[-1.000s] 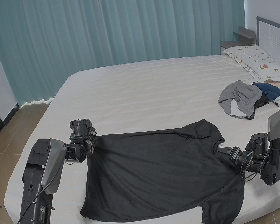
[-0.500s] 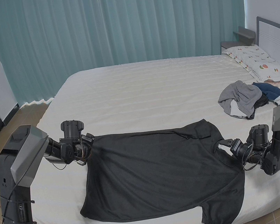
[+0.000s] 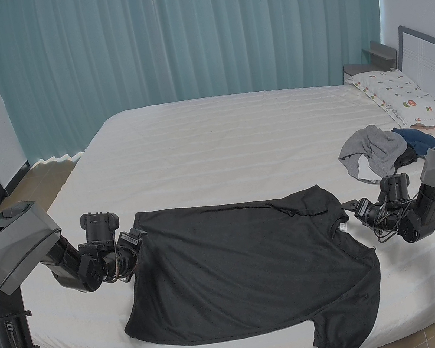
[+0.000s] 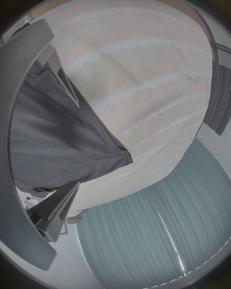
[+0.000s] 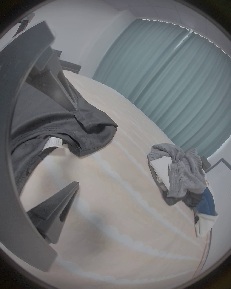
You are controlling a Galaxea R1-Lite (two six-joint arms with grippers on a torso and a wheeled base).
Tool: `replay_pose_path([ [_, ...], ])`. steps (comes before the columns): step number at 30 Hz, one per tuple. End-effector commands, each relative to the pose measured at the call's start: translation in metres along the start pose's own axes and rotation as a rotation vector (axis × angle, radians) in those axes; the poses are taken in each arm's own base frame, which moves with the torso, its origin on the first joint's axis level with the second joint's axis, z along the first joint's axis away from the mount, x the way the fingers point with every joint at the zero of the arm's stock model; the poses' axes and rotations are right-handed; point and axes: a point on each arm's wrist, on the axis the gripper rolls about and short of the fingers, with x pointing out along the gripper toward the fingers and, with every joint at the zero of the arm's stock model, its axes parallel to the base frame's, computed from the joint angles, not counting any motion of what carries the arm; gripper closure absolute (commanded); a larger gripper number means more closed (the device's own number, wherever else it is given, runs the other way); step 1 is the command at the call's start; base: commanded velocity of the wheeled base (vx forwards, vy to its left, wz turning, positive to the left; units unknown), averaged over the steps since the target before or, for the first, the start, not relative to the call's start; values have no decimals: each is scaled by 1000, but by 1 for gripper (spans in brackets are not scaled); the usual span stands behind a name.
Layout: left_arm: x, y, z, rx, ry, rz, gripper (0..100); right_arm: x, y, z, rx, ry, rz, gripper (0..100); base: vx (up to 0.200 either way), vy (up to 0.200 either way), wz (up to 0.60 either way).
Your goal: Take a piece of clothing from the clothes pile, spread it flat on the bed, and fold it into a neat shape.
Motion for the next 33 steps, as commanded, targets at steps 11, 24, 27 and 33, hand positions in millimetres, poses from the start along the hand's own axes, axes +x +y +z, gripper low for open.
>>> replay_pose_path([
  [11, -5, 5, -3, 3, 8, 13, 0, 18, 2, -23, -95, 52, 6, 100, 0, 0, 0],
  [24, -5, 5, -3, 3, 8, 13, 0, 13, 7, -17, -166, -79, -69, 100, 0, 0, 0],
  [27, -5, 5, -3, 3, 8, 13, 0, 6, 10, -10, -179, -128, -61, 100, 0, 0, 0],
  [33, -5, 5, -3, 3, 10, 13, 0, -10, 18, 0, -201, -157, -48, 100, 0, 0, 0],
])
